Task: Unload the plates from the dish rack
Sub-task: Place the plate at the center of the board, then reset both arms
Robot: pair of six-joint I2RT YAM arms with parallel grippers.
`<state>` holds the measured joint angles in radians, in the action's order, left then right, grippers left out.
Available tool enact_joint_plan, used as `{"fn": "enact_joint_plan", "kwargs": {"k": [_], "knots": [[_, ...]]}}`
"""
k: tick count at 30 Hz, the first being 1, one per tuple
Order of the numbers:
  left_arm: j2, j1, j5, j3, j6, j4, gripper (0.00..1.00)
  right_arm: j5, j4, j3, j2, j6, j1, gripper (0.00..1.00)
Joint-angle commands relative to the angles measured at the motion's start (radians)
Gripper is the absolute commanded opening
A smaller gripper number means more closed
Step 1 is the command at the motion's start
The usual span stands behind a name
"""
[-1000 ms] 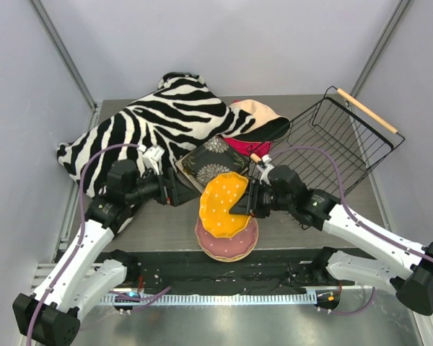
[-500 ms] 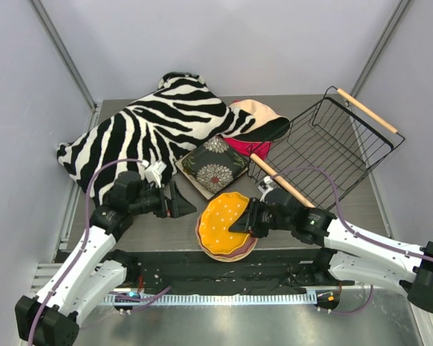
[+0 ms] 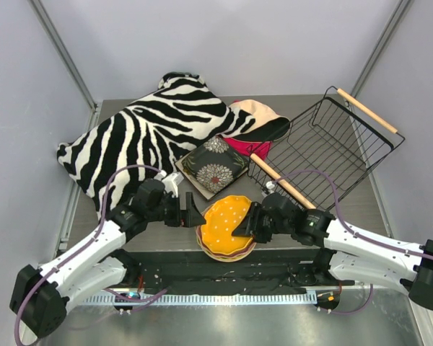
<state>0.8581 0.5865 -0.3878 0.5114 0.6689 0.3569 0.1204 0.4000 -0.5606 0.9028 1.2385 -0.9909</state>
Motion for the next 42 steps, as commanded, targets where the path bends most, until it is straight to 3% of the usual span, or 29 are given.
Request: {"fn": "enact_joint_plan", "kwargs": {"k": [1,5,18,29,32,36,42], "knots": [[0.047,0.047,0.095,-0.002,-0.002,-0.122,0.90,-0.033,0.039,-0.047,0.002,-0.027,-0.014,0.45],[0.113,0.062,0.112,0.009,-0.015,-0.173,0.90,-0.038,0.063,-0.042,-0.004,-0.019,-0.017,0.47],[0.223,0.081,0.115,0.009,-0.043,-0.226,0.88,-0.076,0.259,-0.110,-0.033,-0.045,-0.031,0.72],[0.214,0.081,0.124,0.012,-0.061,-0.200,0.85,-0.180,0.448,-0.174,-0.062,-0.062,-0.035,0.74],[0.187,0.081,0.154,0.025,-0.072,-0.155,0.87,-0.217,0.505,-0.199,-0.056,-0.073,-0.035,0.74],[0.110,0.081,0.282,0.074,-0.092,-0.040,1.00,-0.283,0.592,-0.300,-0.054,-0.134,-0.035,0.74],[-0.082,0.067,0.496,0.208,-0.107,0.148,1.00,-0.218,0.502,-0.428,-0.033,-0.339,-0.035,0.76]]}}
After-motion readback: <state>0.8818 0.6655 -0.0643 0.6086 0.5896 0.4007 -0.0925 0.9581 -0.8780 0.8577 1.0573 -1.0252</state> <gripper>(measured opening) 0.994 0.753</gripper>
